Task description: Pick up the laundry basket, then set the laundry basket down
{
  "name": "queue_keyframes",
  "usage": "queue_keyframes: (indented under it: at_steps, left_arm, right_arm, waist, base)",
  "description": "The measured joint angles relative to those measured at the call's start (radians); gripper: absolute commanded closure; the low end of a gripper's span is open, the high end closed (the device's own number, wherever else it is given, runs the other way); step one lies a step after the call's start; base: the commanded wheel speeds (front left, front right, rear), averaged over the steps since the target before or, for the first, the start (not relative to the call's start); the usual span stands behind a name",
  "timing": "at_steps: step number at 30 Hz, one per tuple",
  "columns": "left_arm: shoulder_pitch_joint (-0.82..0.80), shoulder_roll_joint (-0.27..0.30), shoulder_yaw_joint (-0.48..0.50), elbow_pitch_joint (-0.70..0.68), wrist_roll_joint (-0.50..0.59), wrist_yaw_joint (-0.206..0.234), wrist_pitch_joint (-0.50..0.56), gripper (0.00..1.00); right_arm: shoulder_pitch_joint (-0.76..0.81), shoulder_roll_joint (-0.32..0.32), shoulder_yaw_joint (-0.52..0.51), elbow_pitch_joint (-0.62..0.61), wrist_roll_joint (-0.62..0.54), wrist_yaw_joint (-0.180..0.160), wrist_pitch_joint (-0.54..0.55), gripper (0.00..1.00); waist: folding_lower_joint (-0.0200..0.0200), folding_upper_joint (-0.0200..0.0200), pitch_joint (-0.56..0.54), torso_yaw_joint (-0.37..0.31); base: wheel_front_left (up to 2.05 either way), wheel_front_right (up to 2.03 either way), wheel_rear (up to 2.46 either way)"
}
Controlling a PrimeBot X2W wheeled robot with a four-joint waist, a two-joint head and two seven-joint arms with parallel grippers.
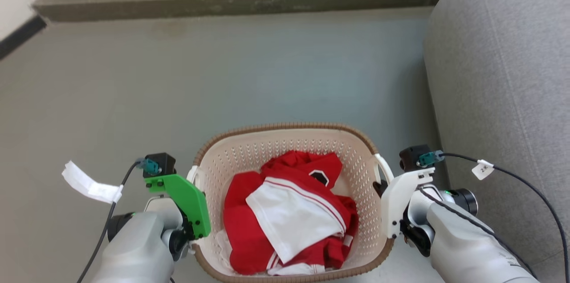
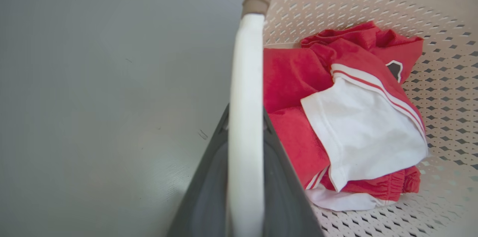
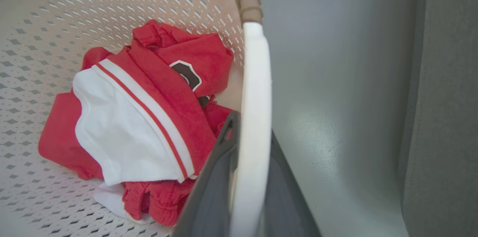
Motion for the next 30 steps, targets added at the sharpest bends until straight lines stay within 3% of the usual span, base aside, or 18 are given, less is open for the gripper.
queue_keyframes:
  at_steps: [18, 30]
  left_arm:
    - [0.059, 0.014, -0.011, -0.001, -0.044, 0.000, 0.074, 1.00]
    - [0.069, 0.029, -0.019, -0.012, -0.067, 0.000, 0.096, 1.00]
  right_arm:
    - [0.055, -0.001, 0.056, -0.014, 0.091, 0.000, 0.096, 1.00]
    - [0.055, 0.000, 0.081, -0.016, 0.117, 0.000, 0.114, 1.00]
  waist:
    - [0.0000, 0.0000, -0.122, -0.015]
    - [0.0000, 0.0000, -0.147, -0.022]
  base:
    - [0.00, 0.00, 0.00]
    - [0.00, 0.00, 0.00]
